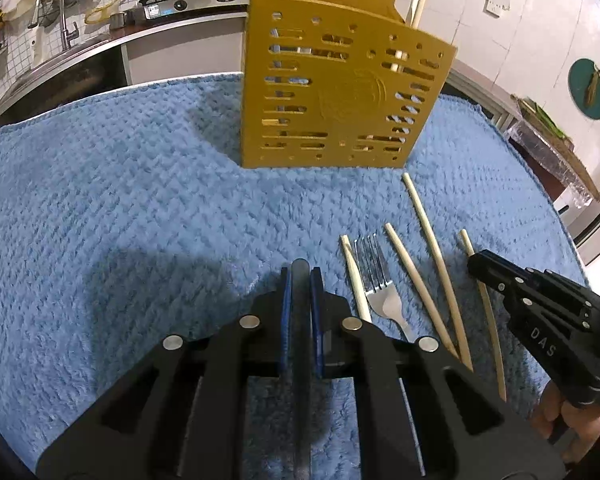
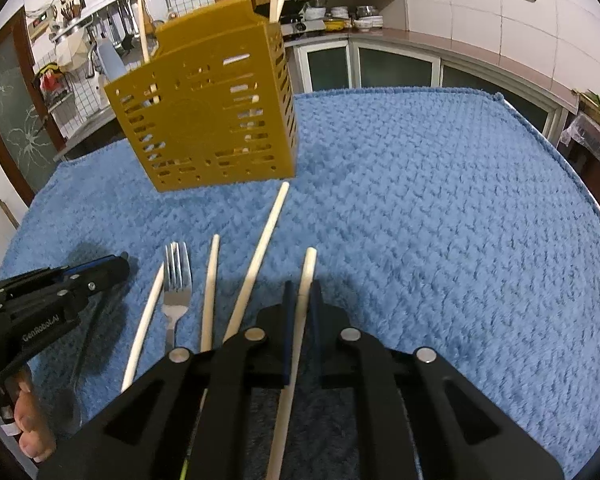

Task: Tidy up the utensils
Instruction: 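Lift the metal spoon and chopstick and carry them over the yellow holder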

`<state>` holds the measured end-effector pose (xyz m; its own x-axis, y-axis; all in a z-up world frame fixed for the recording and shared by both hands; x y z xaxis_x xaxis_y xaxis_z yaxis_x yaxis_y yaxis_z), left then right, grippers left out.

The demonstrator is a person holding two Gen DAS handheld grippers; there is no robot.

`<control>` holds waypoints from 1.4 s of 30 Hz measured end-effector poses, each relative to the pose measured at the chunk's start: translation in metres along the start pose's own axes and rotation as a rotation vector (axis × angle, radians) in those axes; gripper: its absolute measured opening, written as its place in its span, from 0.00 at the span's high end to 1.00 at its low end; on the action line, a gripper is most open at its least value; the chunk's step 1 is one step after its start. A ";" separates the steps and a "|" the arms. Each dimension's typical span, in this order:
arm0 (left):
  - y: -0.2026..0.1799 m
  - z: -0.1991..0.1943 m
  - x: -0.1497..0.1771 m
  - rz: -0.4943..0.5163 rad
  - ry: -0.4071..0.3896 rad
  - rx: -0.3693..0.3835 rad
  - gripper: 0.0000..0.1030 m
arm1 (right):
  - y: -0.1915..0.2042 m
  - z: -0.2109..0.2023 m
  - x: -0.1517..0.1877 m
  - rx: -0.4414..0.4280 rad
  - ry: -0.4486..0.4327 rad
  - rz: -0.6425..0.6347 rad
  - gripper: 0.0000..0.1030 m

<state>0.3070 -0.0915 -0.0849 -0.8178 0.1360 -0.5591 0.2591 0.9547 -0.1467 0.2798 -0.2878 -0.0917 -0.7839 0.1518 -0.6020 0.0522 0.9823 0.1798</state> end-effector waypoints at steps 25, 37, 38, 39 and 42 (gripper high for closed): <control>0.011 -0.083 -0.015 -0.027 -0.202 0.062 0.92 | 0.011 -0.081 -0.020 -0.084 -0.274 -0.024 0.95; 0.017 -0.107 -0.018 -0.029 -0.275 0.064 0.92 | 0.017 -0.107 -0.025 -0.083 -0.377 -0.051 0.95; 0.017 -0.107 -0.018 -0.030 -0.276 0.066 0.92 | 0.017 -0.108 -0.025 -0.082 -0.381 -0.051 0.95; 0.017 -0.106 -0.017 -0.029 -0.276 0.065 0.92 | 0.017 -0.108 -0.025 -0.085 -0.383 -0.049 0.95; 0.016 -0.111 -0.019 -0.025 -0.286 0.070 0.92 | 0.016 -0.113 -0.025 -0.089 -0.394 -0.044 0.95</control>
<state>0.2692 -0.0495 0.0139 -0.6493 0.0230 -0.7602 0.2831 0.9350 -0.2135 0.2305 -0.2885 0.0141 -0.4862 0.1575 -0.8596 -0.0434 0.9781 0.2037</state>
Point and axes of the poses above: each gripper's, at about its wrist camera, not at the fingertips, and z roughly the way its jaws point, y to its left, x to its underside, the point moved 4 cm from there along z, roughly the way its jaws point, and after that the axes turned 3 degrees about y, right-handed, at the moved point
